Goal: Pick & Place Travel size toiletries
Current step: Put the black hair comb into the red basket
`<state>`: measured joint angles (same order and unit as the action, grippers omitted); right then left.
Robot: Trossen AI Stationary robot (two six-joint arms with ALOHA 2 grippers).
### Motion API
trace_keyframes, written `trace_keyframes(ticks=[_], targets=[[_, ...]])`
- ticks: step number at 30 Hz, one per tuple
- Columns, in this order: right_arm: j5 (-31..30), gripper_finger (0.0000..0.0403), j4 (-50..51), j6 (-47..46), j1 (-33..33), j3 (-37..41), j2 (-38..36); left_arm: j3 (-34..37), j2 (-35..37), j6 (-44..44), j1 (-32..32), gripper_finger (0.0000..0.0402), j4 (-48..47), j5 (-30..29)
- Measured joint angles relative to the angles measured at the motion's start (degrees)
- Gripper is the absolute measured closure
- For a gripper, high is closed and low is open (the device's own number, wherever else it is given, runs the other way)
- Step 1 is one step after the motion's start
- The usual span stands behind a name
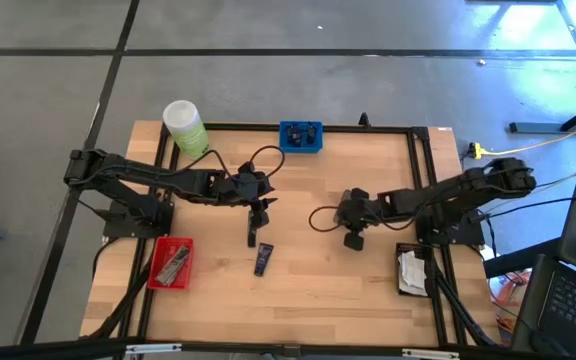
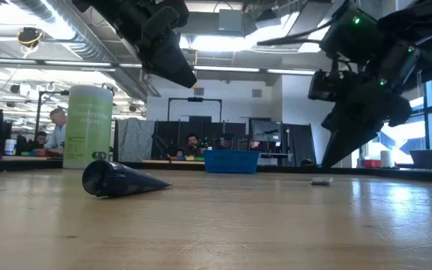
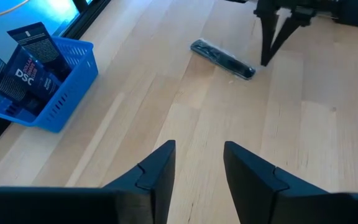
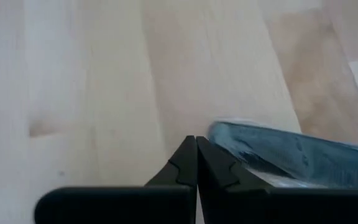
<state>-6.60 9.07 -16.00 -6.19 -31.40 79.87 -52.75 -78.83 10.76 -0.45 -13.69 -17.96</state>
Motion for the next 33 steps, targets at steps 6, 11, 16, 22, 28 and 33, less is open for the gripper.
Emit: trace_keyframes(ticks=[6,11,16,22,28,33], targets=[[-0.03,0.0402,-0.76,-0.92,-1.34,-0.04,0.00,0.00,-0.02,0.26,0.00,0.0265,0.17,0.02],[-2.92,0.0400,-0.71,-1.57,-1.76,-0.09,0.00,0.00,-0.02,4.77,0.00,0.0268,0.63,0.02],[-7.95,0.0364,-1.37,-2.31,-1.76,-0.11,-0.02,0.00,-0.02,5.01,0.00,0.0265,0.61,0.02],[-13.67,0.0300,-1.38,-6.74,1.66,-0.14,-0.04,0.00,-0.02,5.01,0.00,0.0269,0.61,0.02],[-9.44,0.0234,-0.86,-11.30,8.66,-0.17,-0.06,0.00,-0.02,5.20,-0.01,0.0268,0.61,0.02],[-7.86,0.0206,5.95,-15.09,12.88,-0.20,-0.08,0.00,-0.02,5.20,-0.26,0.0269,0.61,0.02]])
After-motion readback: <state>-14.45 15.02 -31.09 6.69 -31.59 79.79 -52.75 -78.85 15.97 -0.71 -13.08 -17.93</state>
